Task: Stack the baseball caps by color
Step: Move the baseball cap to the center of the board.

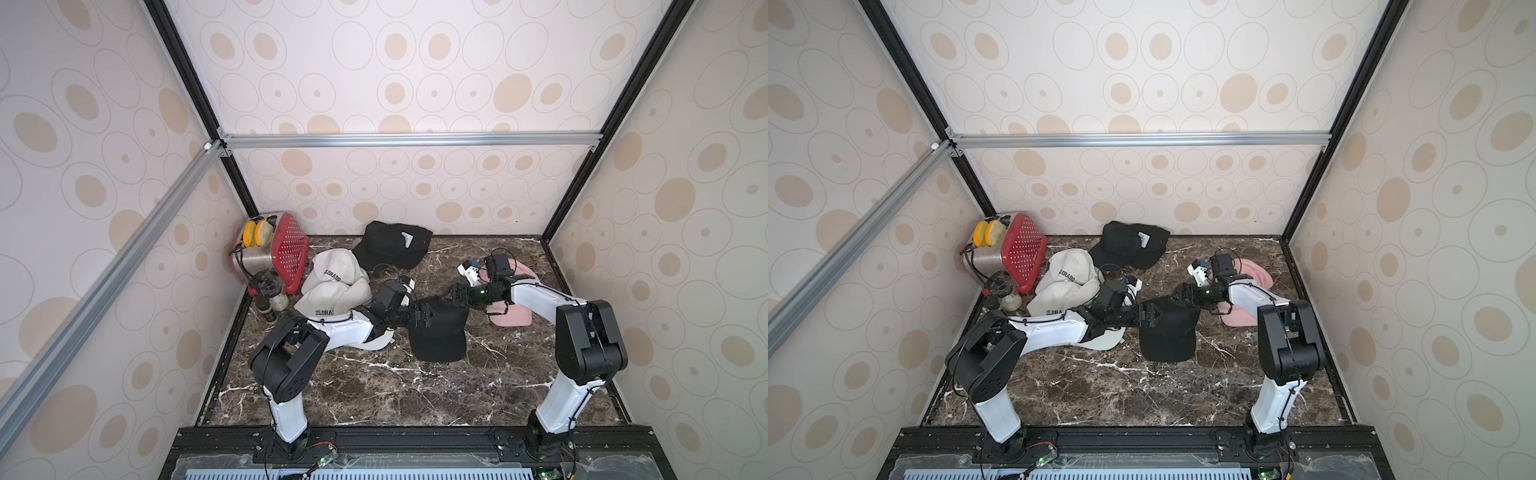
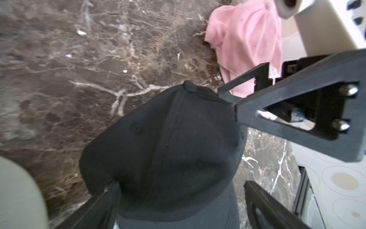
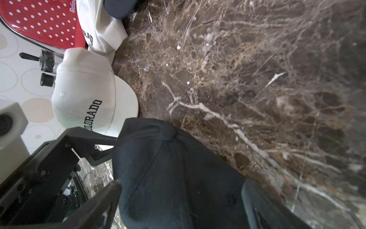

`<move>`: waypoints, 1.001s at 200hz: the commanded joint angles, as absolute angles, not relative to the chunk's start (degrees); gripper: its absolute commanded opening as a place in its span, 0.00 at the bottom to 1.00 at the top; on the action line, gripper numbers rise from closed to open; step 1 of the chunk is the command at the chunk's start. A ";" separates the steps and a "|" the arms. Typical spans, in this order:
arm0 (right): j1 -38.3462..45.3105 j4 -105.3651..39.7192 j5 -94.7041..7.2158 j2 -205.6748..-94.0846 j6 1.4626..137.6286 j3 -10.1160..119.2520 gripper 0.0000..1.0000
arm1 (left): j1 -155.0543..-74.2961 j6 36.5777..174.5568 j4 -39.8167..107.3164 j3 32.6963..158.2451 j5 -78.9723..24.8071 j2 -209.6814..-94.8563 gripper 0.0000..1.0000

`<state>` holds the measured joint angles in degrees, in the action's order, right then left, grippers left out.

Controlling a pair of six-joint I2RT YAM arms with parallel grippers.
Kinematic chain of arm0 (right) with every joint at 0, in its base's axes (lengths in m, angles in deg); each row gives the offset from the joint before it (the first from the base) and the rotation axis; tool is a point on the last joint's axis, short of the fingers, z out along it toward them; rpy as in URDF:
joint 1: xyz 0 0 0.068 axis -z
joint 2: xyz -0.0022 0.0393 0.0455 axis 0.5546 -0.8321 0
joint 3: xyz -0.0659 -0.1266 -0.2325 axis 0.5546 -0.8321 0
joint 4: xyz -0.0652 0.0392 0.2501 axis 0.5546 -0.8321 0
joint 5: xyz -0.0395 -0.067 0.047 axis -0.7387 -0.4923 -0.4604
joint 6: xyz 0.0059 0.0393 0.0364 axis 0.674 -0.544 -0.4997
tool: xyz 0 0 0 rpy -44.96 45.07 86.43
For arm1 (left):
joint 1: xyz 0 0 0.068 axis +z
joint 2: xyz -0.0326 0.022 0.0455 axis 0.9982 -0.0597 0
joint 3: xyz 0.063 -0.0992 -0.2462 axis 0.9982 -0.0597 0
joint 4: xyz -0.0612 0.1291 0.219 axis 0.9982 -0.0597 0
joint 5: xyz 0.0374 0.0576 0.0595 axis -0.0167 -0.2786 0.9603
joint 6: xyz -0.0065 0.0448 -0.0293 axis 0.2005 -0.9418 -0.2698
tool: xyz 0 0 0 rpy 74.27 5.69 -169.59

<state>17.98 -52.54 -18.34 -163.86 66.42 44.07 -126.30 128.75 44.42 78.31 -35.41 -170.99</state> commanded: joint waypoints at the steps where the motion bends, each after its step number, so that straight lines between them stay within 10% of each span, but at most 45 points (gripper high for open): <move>1: 18.22 -53.06 -18.46 -161.48 66.07 42.80 1.00 | -127.13 129.86 48.02 77.74 -38.87 -171.06 0.99; 159: 17.95 -51.23 -17.65 -155.71 63.47 36.19 1.00 | -129.89 131.79 46.97 68.85 -41.44 -162.52 0.99; 200: 17.95 -52.28 -35.28 -150.26 60.21 34.50 1.00 | -131.04 132.03 38.83 65.70 -37.97 -158.69 0.99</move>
